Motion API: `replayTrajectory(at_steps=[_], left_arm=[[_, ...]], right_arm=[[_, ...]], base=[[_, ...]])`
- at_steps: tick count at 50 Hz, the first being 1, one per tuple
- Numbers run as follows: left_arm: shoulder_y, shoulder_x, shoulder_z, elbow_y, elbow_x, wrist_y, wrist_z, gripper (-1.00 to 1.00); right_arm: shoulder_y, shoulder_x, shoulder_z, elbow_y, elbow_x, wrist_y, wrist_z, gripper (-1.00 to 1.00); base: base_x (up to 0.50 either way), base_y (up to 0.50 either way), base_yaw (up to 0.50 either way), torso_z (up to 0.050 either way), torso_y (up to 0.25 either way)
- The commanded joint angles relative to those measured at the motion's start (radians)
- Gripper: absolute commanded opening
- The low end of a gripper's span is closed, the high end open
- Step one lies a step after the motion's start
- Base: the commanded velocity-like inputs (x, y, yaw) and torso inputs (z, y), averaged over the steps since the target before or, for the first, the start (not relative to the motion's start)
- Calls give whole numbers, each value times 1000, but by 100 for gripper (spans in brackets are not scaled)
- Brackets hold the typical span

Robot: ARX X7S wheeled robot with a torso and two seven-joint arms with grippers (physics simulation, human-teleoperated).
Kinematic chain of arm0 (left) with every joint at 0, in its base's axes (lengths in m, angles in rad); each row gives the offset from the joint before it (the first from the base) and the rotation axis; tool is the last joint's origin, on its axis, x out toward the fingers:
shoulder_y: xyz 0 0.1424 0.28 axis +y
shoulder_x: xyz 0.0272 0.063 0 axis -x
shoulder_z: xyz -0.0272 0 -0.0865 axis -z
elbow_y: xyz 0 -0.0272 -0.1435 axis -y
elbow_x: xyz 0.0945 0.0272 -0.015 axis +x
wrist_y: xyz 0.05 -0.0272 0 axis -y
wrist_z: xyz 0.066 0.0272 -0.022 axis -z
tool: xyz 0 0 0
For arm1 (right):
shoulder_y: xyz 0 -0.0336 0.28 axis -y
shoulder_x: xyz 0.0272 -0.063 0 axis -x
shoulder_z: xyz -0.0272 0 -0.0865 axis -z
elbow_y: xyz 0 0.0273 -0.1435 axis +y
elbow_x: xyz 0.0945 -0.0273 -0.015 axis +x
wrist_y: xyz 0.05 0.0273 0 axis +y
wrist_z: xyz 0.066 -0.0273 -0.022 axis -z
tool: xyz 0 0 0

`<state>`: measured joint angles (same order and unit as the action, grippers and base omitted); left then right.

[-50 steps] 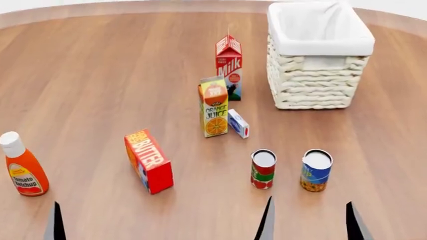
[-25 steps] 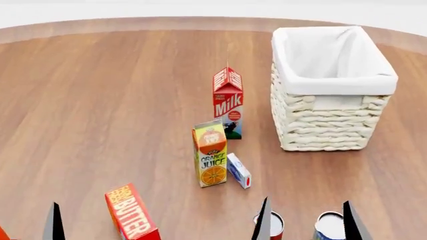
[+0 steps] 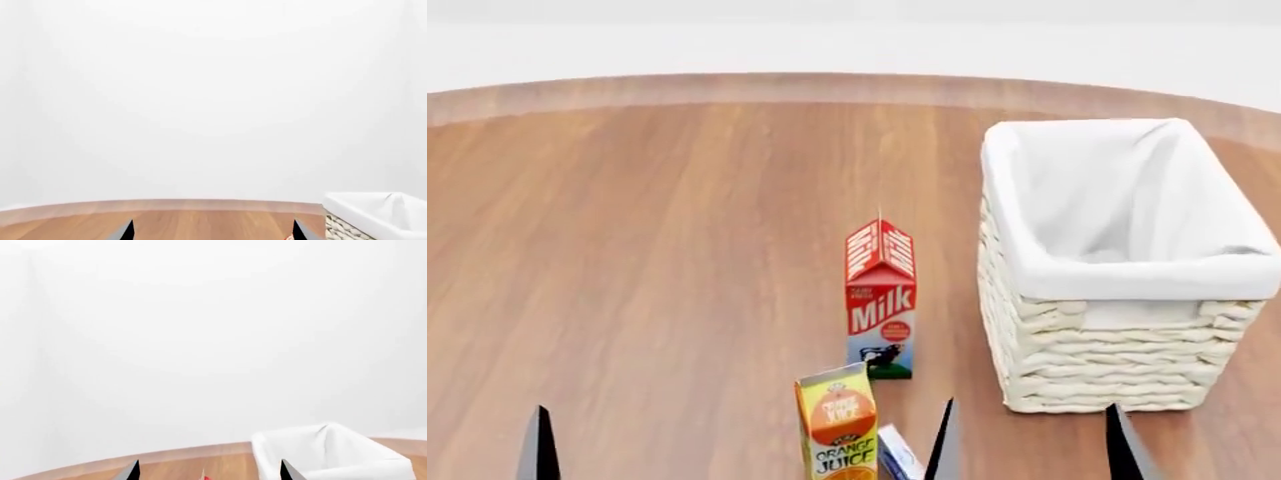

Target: Pick up the tomato sauce, and put it in the basket.

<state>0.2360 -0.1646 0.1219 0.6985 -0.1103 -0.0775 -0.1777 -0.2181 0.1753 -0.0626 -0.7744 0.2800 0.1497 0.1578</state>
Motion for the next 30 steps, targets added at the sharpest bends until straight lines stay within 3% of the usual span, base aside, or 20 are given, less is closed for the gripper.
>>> replayTrajectory(at_steps=[1, 11, 16, 18, 24, 27, 30], left_arm=[[-5, -10, 9, -11, -3, -1, -10, 100], [-10, -17, 4, -20, -8, 0, -25, 100], [-11, -21, -3, -12, -13, -3, -35, 100], [-15, -17, 7, -29, -4, 3, -37, 100], [-15, -24, 7, -17, -6, -2, -44, 100], [-11, -24, 19, -18, 10, 2, -49, 100], [-11, -26, 20, -19, 9, 3, -53, 100]], right_arm=[[-3, 8, -17, 10, -7, -21, 3, 100], [-38, 21, 10, -71, 58, -31, 17, 100], [-162, 85, 51, -96, 94, -89, -39, 100], [-375, 123, 181, -89, 105, -199, -81, 100], [-409, 124, 190, -30, 103, -222, -97, 100], [-530, 81, 172, 106, 92, -352, -174, 100], [-533, 76, 170, 118, 91, -359, -183, 100]], base=[[500, 0, 0, 0, 0], [50, 0, 0, 0, 0], [0, 0, 0, 0, 0], [0, 0, 0, 0, 0], [0, 0, 0, 0, 0], [0, 0, 0, 0, 0], [0, 0, 0, 0, 0]])
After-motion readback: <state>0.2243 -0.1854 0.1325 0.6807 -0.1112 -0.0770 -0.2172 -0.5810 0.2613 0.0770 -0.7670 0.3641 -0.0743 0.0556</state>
